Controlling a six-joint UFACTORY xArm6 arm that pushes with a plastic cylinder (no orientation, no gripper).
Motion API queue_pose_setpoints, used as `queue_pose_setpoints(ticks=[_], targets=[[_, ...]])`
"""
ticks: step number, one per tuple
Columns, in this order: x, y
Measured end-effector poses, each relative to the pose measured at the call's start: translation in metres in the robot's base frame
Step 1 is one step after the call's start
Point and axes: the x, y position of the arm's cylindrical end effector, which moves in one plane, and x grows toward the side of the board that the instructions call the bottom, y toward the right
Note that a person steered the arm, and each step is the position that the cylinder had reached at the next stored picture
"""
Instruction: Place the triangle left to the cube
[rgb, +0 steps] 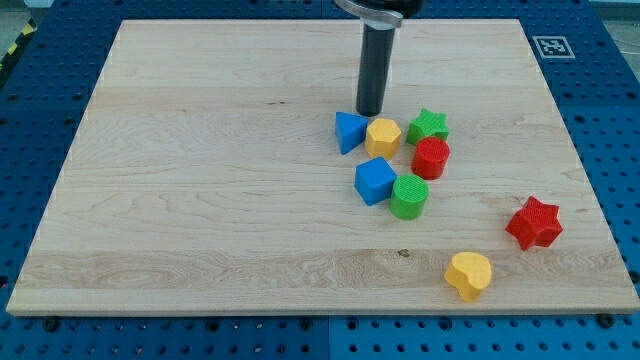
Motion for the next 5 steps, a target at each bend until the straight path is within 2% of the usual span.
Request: queue_pose_setpoints(ticks=[2, 3, 5], targets=[[-0.011, -0.021], [0.000, -0.021], [0.051, -0.021]])
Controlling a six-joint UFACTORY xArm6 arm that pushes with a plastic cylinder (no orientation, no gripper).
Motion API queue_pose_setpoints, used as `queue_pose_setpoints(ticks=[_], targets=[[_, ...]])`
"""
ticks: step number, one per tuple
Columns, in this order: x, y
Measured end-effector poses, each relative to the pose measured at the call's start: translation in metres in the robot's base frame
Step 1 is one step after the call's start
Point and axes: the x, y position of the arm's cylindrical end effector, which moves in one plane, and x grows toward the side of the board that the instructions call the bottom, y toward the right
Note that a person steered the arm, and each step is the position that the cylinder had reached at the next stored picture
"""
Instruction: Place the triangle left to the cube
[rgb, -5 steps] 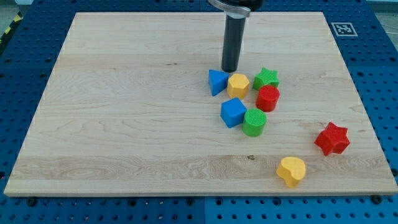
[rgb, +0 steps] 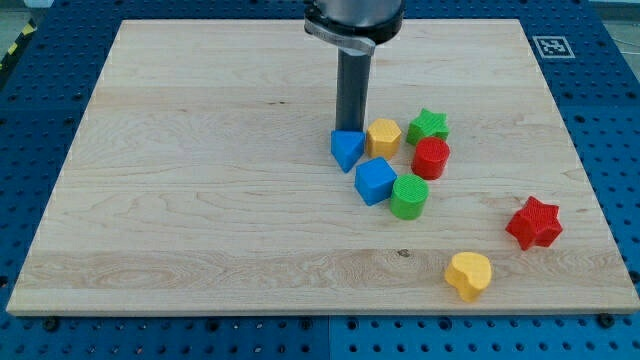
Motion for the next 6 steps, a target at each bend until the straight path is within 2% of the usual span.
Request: queue_pose_setpoints(ticks=[2, 3, 6], targets=[[0.013, 0.000], [0.040, 0.006], [0.060, 0.010]])
